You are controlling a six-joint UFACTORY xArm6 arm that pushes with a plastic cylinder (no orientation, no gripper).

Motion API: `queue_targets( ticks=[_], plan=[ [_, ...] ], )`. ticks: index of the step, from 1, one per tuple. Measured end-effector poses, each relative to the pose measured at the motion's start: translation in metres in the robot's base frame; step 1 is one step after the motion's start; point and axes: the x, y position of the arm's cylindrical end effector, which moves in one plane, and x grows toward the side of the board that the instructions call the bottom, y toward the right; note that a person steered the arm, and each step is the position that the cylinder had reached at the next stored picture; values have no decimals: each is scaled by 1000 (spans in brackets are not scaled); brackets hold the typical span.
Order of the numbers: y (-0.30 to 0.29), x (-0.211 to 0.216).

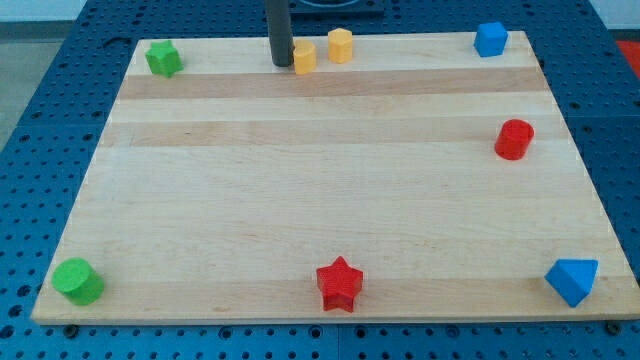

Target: Nudge yellow hexagon a bit left

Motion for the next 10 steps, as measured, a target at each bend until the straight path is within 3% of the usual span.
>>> queue_targets(
  ticks=[2, 5, 7, 10],
  plan=[
    [1, -16],
    [-18, -8],
    [13, 32],
    [43, 34]
  ],
)
